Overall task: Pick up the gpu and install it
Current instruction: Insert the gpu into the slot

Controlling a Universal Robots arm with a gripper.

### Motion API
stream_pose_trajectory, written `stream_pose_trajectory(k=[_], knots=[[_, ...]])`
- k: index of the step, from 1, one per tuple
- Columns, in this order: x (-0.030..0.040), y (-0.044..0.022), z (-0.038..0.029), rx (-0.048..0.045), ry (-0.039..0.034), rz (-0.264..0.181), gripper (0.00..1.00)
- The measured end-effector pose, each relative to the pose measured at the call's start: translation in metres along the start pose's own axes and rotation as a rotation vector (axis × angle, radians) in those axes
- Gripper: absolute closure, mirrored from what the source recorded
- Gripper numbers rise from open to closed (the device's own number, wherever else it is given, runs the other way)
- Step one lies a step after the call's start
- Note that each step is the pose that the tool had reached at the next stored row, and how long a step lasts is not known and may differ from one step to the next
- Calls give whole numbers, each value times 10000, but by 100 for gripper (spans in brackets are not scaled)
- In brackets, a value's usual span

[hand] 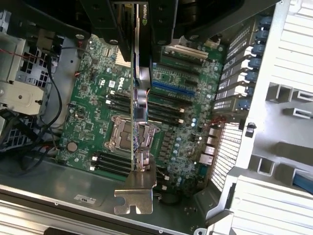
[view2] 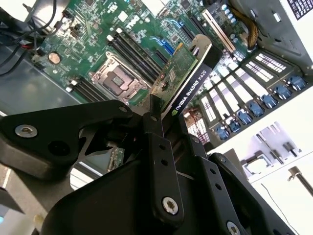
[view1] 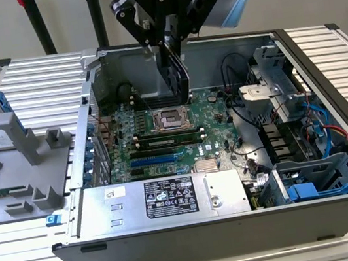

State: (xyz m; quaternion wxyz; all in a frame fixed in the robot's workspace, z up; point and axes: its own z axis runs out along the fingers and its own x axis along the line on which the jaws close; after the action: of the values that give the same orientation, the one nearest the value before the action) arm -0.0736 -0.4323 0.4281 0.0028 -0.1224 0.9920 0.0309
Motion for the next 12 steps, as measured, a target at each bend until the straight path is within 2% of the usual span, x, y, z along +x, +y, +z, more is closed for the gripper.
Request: stream_pose_trajectory(k=[12], knots=[[0,0,0,-11,53,-861,100]])
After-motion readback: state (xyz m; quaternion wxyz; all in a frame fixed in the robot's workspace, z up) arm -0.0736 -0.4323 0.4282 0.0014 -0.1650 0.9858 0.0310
